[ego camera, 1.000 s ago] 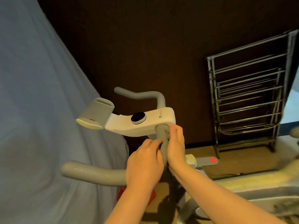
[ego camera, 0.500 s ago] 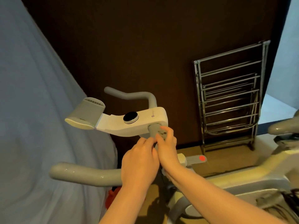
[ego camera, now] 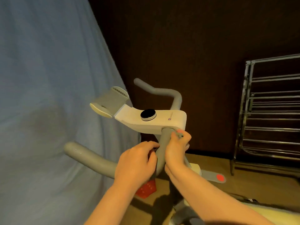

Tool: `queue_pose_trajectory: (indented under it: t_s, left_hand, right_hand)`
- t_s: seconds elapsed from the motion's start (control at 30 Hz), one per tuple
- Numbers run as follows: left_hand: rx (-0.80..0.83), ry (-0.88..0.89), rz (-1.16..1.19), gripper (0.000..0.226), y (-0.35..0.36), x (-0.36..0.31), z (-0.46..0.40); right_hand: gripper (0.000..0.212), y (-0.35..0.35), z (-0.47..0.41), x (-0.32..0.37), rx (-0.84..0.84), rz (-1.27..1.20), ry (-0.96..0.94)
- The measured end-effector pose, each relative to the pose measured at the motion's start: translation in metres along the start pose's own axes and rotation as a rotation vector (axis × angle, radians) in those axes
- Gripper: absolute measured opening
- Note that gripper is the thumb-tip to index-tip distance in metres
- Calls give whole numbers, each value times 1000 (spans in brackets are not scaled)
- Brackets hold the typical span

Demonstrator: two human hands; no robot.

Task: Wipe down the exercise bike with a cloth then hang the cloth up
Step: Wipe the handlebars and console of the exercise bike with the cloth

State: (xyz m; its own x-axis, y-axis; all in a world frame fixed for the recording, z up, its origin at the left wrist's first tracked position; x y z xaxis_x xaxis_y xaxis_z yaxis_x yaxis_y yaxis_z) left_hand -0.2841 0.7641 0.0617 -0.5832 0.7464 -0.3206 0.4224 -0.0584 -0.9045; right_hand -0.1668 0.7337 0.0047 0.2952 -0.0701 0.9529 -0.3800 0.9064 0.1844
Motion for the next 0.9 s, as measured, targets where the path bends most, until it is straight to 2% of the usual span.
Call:
queue_pose_trajectory:
  t_s: [0.13, 0.27, 0.4, 0.53, 0.67, 0.8, 0.83, 0.9]
  left_hand:
    - [-3, -17, 13, 30, 1, 2, 0]
    - [-27, -32, -11, 31, 0, 2, -1]
    - [-28, -50, -12, 30, 1, 4, 1]
    - [-39, -59, -10, 33, 0, 2, 0]
    - [-55, -70, -8, 32, 1, 4, 2]
    - [-49, -52, -17, 30, 1, 3, 0]
    - [-49, -47, -18, 30, 1, 3, 0]
    - [-54, -33, -11, 30, 2, 4, 2]
  right_hand:
    - [44, -4, 37, -20, 93, -11, -79]
    - [30, -2, -2, -1, 32, -2, 6]
    - [41, -9, 38, -15, 149, 7, -142]
    - [28, -2, -3, -3, 30, -42, 44]
    - [35, -10, 44, -21, 141, -34, -129]
    - [25, -4, 6, -5, 64, -65, 15]
    - [27, -4, 8, -3, 51, -42, 8]
    - [32, -7, 29, -10, 92, -1, -127]
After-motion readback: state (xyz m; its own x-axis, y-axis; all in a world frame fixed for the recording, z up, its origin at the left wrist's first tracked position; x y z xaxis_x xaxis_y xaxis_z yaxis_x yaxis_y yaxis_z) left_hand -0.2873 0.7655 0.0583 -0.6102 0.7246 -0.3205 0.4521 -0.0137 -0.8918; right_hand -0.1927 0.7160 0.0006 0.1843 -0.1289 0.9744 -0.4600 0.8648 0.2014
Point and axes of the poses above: each hand's wrist, its own z-axis away from the middle knuckle, its own y-axis out of the palm, x = y × z, the point moved 5 cm from there along -z, towards the middle knuckle, and after that the axes turned 5 degrees about z, right-handed, at the moved point
